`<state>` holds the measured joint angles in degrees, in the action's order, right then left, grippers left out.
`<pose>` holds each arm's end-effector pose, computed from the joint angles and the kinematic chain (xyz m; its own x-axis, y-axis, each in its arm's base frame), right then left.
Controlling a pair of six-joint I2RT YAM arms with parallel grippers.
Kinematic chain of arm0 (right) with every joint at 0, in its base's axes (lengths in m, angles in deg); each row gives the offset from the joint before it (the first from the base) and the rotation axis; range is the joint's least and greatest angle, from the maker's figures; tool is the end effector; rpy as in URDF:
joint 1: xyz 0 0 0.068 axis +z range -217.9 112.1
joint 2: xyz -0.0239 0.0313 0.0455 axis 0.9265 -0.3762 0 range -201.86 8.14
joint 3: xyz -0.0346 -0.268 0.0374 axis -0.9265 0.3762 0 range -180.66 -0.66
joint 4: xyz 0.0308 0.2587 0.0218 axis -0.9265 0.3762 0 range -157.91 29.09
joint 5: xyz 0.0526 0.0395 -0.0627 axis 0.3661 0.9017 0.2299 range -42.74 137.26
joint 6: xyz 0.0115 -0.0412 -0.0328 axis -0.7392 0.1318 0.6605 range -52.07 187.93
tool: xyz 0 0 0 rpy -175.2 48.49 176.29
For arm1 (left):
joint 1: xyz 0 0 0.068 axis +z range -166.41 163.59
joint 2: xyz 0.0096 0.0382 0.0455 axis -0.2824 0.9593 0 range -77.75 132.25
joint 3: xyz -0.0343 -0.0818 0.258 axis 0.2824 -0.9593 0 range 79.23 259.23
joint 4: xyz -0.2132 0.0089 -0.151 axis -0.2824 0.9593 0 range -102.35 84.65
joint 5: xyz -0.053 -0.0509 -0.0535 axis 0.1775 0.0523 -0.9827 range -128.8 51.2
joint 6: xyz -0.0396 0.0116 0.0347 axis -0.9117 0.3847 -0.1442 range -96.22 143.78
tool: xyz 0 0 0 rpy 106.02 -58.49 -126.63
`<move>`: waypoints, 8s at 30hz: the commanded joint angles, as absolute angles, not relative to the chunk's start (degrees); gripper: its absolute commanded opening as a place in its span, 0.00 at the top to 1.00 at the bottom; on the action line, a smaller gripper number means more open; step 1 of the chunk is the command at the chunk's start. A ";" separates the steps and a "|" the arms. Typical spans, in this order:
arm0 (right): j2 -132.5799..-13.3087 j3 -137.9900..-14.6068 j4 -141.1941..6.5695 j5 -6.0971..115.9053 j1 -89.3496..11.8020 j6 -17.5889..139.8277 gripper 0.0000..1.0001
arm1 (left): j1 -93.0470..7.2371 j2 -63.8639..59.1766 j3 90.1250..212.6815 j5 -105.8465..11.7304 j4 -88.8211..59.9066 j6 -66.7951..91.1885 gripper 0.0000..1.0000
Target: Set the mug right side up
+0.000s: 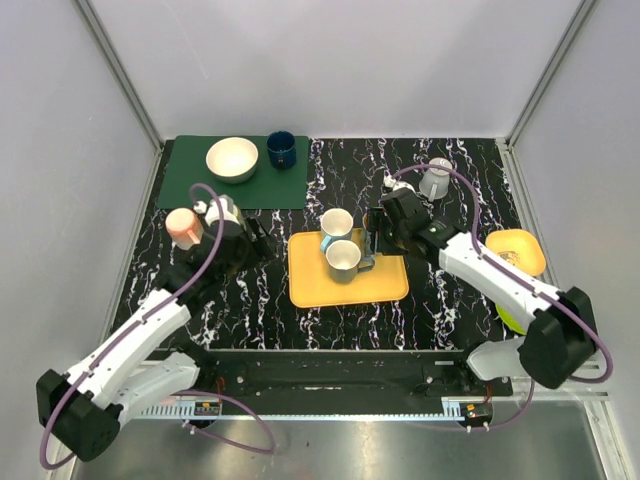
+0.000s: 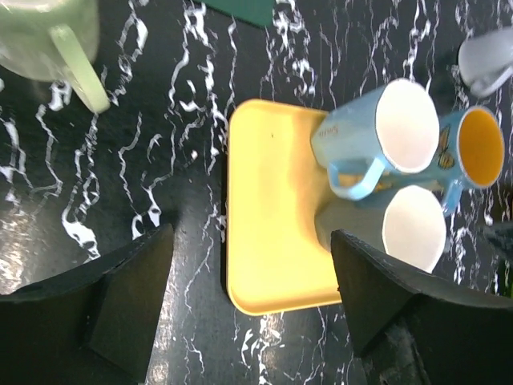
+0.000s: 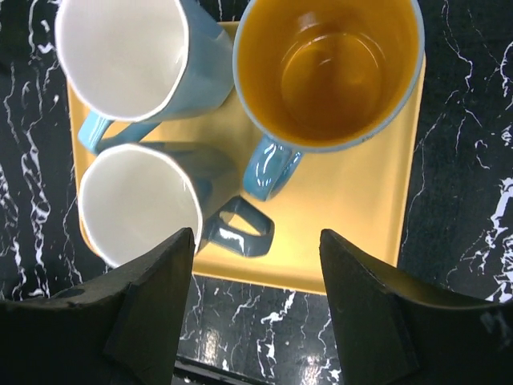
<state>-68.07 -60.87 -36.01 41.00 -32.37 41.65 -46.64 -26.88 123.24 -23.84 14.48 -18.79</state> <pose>0.2321 0.1610 0.2789 -0.7708 -0.0095 -0.6370 -0.1972 0.9544 0.2243 0.1722 -0.0897 0.2885 -0.5566 -0.4321 -0.7096 -0.1025 0.8833 -0.4574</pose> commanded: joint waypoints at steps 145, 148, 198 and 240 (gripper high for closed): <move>-37.74 -60.86 -57.90 68.89 -31.60 27.41 0.28 | -58.69 -5.58 121.69 -61.83 -95.60 -49.18 1.00; -36.17 -63.32 -51.49 63.89 -31.60 30.40 0.23 | -55.88 -9.53 119.23 -60.86 -88.06 -45.93 1.00; -35.28 -54.10 -45.76 47.09 -31.69 39.46 0.20 | -35.57 -13.07 113.51 -14.80 14.72 -18.59 0.66; -76.58 -73.26 -24.31 54.65 -28.79 82.44 0.32 | -53.67 -33.28 115.97 -28.34 9.97 -16.39 0.07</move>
